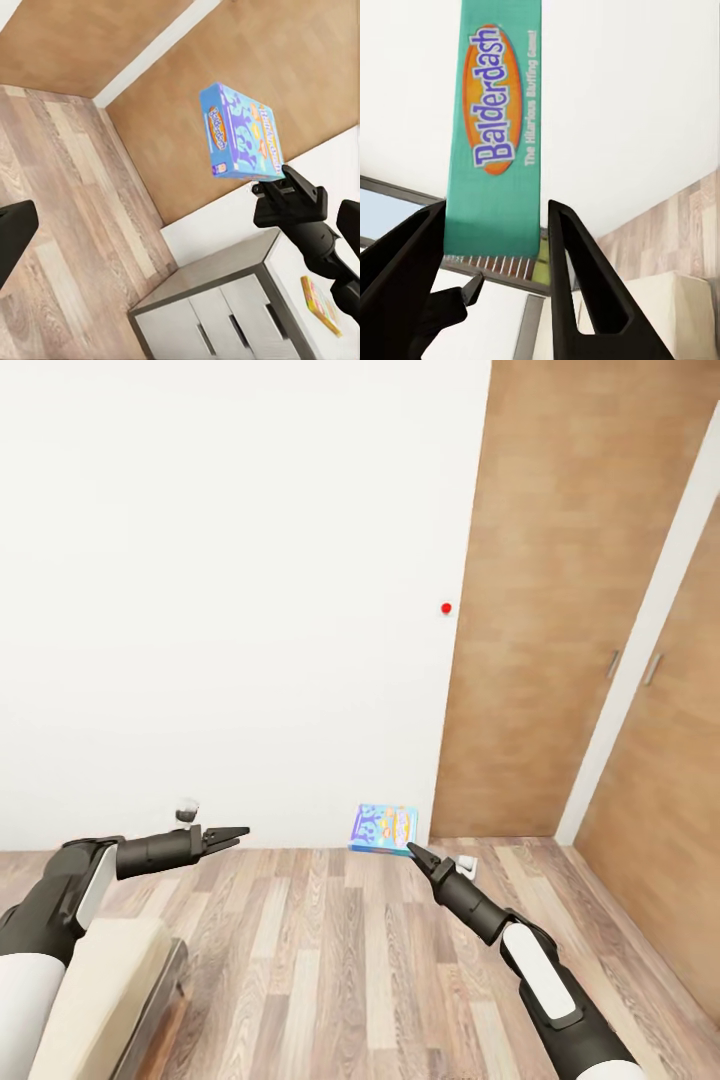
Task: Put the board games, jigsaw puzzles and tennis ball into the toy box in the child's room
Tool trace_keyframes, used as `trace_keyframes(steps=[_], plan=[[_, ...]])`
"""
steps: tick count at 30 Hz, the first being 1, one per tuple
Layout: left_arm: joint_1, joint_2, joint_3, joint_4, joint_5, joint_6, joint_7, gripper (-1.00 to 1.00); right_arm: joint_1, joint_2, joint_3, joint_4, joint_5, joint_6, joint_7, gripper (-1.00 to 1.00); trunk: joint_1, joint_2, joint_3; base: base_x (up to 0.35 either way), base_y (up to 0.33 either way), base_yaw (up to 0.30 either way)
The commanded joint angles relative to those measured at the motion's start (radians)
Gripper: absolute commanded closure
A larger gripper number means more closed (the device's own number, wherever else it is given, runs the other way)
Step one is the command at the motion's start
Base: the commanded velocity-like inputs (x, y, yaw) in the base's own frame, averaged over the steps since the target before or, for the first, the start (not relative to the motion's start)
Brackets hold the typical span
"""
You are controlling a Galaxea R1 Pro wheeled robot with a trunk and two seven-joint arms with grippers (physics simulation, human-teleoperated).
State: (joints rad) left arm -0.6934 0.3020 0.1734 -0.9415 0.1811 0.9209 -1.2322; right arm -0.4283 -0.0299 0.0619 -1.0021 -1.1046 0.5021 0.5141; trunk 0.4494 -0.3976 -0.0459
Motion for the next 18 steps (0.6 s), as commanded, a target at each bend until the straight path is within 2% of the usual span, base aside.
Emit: trace_keyframes(steps=[1, 18], plan=[[-0.001, 0.001, 0.0, 0.0, 0.003, 0.007, -0.001, -1.0, -0.001, -0.001, 0.001, 0.0, -0.012, 0.006, 0.0, 1.0, 0.001, -0.002, -0.002, 0.0, 0.0, -0.28], [-0.001, 0.006, 0.001, 0.001, 0.003, 0.005, -0.011, -1.0, -0.001, -0.001, 0.0, 0.0, -0.012, 0.006, 0.0, 1.0, 0.001, -0.002, -0.002, 0.0, 0.0, -0.28]])
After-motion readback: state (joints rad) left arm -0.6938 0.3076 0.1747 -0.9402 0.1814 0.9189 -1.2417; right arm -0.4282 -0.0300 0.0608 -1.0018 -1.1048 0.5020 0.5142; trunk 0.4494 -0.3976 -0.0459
